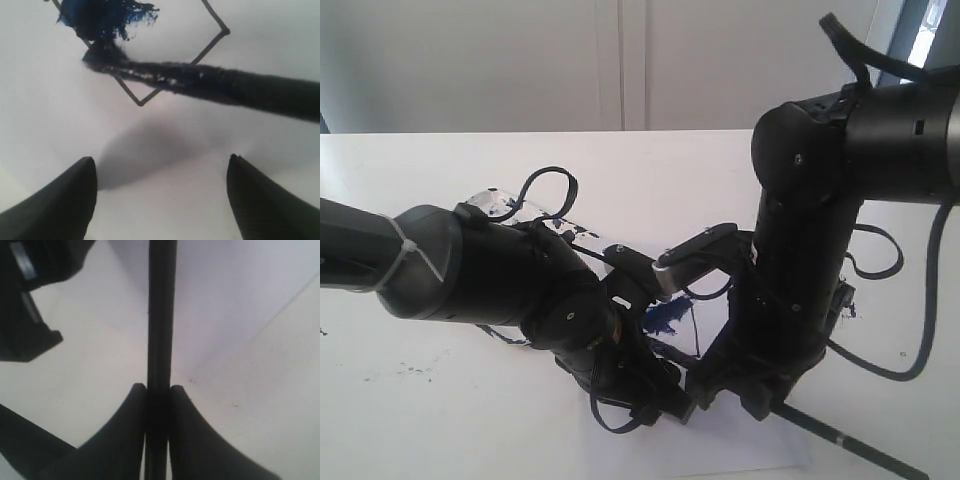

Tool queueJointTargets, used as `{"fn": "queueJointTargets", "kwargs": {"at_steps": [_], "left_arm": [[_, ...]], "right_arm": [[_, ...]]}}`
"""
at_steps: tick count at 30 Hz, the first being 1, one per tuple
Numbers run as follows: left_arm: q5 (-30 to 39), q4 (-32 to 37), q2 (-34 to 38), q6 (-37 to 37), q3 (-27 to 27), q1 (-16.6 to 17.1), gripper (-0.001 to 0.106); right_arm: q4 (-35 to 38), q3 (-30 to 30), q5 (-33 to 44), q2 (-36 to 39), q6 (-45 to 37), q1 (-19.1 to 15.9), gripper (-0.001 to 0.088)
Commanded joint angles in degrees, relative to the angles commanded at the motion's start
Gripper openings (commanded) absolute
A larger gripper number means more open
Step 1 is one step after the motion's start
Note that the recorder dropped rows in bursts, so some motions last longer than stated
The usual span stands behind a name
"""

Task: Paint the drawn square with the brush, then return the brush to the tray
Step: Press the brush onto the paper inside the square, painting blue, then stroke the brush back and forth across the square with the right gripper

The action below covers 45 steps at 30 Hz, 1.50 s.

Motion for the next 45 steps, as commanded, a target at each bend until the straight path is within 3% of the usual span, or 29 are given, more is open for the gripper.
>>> {"fn": "queueJointTargets", "kwargs": {"at_steps": [12,19,29,35,42,45], "left_arm": [[0.30,-0.62,0.00,0.00,0.00,0.00,0.075],[0.30,-0.76,0.00,0.00,0.00,0.00,0.075],[0.30,-0.76,0.00,0.00,0.00,0.00,0.075],[0.30,-0.76,0.00,0.00,0.00,0.00,0.075],[1.40,-0.77,0.00,0.23,0.00,0.00,0.075],[1.40,-0.77,0.00,0.23,0.00,0.00,0.075]], "right_arm": [[-17.48,0.00,3.92,0.00,8.08,-0.24,0.0000],[-14.27,0.00,3.81,0.00,7.09,-0.24,0.0000],[-3.02,0.00,3.81,0.00,-0.26,-0.24,0.0000],[-4.71,0.00,4.21,0.00,0.31,-0.24,0.0000],[-17.77,0.00,4.21,0.00,8.33,-0.24,0.0000],[-14.95,0.00,4.21,0.00,7.10,-0.24,0.0000]]}}
